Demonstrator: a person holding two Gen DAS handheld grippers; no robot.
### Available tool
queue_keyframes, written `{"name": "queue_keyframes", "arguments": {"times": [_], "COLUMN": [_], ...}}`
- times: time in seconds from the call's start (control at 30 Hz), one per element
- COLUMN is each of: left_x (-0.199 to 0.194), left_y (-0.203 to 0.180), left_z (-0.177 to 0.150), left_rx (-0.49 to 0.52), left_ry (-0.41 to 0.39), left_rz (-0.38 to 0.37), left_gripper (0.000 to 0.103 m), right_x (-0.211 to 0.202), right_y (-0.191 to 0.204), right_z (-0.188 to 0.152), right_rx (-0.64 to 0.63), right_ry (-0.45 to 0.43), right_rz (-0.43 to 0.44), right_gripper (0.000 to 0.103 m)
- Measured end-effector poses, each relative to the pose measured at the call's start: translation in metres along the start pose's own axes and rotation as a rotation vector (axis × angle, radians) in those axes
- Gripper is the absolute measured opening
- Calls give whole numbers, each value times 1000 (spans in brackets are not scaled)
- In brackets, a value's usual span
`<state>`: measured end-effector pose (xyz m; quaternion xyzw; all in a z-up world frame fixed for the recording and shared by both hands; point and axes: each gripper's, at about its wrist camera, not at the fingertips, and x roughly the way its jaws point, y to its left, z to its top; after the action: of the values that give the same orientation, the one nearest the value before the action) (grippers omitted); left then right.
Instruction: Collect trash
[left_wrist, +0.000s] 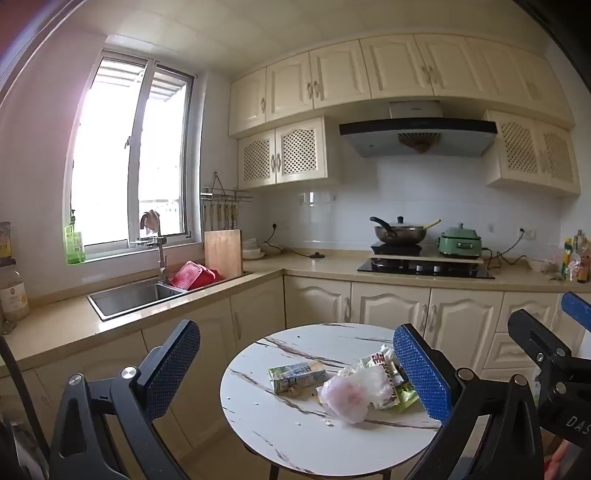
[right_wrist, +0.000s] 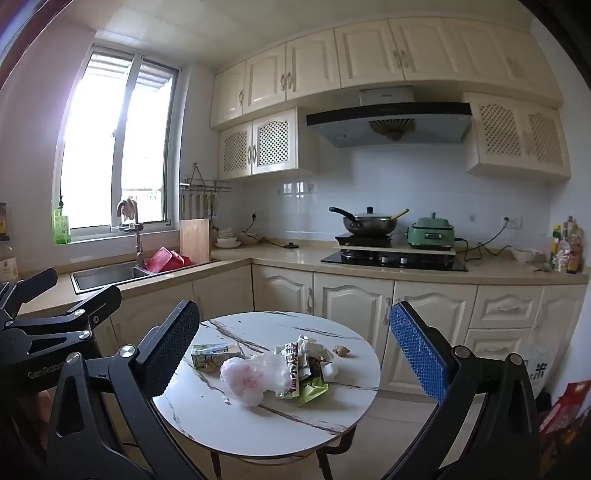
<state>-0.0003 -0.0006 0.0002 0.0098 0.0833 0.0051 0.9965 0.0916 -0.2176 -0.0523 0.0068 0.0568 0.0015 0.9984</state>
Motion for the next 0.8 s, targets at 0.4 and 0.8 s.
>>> {"name": "queue_keyframes", "arguments": {"times": [0.4, 0.8], "left_x": [1, 3], "left_y": [-1, 0], "left_z": [-1, -3], "left_rx": [-2, -19], "left_ry": [-1, -11], "left_rz": [-5, 1], "left_gripper": [102, 102], "right_x": [3, -5], "right_y": [-3, 6], "right_z": [-5, 1], "right_rx": [-9, -22], "right_ry": [8, 8], "right_rz": [8, 16], "right_gripper": [103, 103]}}
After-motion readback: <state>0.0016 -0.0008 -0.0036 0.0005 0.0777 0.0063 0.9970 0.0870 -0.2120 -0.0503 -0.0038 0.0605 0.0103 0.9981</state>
